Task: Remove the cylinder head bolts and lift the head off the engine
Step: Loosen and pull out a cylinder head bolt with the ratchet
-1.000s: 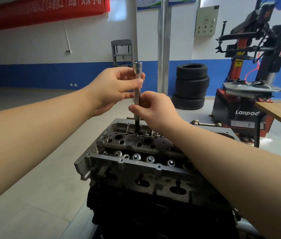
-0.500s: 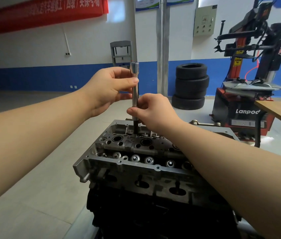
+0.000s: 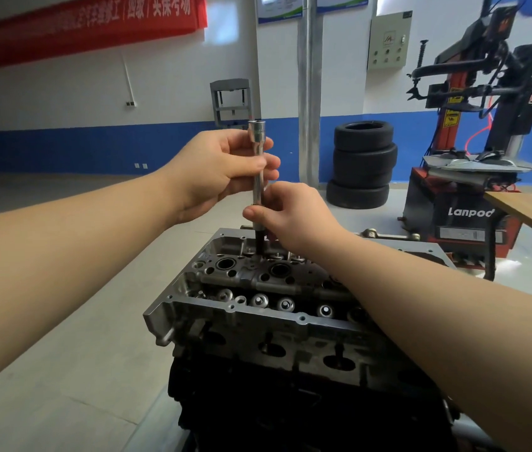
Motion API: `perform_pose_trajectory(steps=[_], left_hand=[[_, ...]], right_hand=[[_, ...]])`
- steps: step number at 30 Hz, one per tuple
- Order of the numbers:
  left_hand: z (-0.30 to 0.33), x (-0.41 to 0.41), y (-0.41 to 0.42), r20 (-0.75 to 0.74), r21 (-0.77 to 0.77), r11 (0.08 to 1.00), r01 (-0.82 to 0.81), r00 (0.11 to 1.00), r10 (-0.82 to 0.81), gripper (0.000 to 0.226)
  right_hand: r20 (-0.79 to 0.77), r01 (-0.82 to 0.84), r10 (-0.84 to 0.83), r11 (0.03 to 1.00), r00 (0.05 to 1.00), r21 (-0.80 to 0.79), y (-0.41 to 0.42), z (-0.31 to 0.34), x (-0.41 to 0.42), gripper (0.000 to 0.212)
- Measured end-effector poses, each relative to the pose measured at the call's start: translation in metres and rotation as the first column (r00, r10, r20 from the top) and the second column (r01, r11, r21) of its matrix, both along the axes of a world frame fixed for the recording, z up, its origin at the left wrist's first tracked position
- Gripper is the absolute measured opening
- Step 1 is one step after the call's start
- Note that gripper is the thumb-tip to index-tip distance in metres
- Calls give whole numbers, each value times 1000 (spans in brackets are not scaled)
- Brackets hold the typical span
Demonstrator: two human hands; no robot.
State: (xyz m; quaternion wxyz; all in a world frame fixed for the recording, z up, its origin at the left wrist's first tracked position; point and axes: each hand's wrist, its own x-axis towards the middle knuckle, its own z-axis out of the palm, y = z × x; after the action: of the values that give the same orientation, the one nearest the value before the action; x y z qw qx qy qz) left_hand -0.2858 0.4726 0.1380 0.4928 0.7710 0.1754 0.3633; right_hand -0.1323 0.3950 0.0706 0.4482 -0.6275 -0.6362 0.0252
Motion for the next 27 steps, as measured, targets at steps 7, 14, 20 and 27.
perform_pose_trajectory(steps=[7, 14, 20, 27], left_hand=[[1, -5, 2, -11, 36, 994, -108, 994, 108, 25], [-3, 0, 1, -45, -19, 999, -37, 998, 36, 21], [-3, -6, 3, -20, -9, 1000, -18, 1000, 18, 26], [-5, -1, 2, -33, 29, 996, -82, 996, 83, 21]], right_hand=[[-150, -133, 130, 991, 980, -14, -2, 0, -2, 22], [-51, -35, 37, 999, 998, 21, 3, -3, 2, 20], [-130, -128, 125, 992, 984, -17, 4, -5, 2, 20], [-16, -66, 66, 997, 998, -26, 4, -6, 4, 21]])
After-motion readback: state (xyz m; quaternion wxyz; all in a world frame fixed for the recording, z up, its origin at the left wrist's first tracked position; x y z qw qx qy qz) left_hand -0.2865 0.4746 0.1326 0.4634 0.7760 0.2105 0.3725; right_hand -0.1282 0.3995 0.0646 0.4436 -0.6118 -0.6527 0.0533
